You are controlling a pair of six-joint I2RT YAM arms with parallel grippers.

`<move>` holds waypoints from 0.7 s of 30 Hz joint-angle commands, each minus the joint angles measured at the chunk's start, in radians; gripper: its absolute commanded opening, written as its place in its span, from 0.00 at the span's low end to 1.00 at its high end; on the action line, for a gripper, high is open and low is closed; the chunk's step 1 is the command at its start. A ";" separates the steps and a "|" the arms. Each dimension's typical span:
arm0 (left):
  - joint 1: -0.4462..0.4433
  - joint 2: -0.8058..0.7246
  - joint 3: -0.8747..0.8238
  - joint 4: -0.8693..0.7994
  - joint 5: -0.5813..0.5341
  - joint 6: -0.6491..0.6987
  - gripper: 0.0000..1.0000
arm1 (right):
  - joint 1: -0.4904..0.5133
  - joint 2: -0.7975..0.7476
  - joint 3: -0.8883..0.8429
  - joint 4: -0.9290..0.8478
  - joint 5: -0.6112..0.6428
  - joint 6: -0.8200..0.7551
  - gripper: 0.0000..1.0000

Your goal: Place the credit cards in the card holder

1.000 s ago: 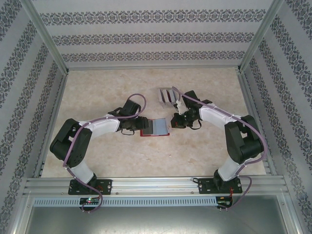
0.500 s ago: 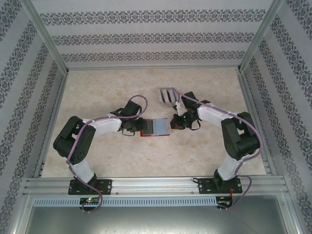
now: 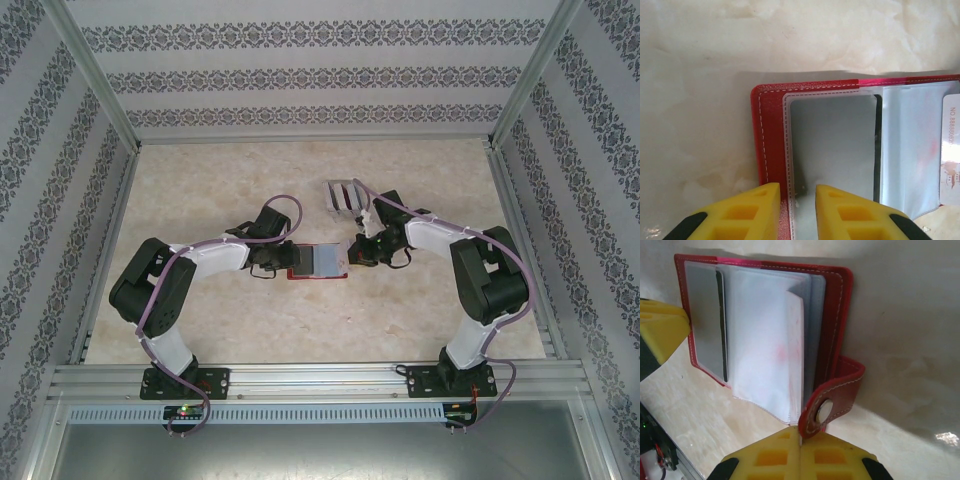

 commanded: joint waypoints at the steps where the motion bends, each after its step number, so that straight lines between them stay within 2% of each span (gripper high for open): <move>1: 0.010 0.008 -0.011 0.019 -0.028 -0.017 0.24 | -0.011 -0.029 -0.050 0.042 0.030 0.047 0.00; 13: 0.009 0.018 -0.007 0.001 -0.036 -0.016 0.22 | -0.019 -0.078 -0.129 0.120 0.039 0.105 0.00; 21: 0.009 0.032 -0.003 0.004 -0.023 -0.014 0.20 | -0.011 -0.041 -0.115 0.145 -0.033 0.108 0.00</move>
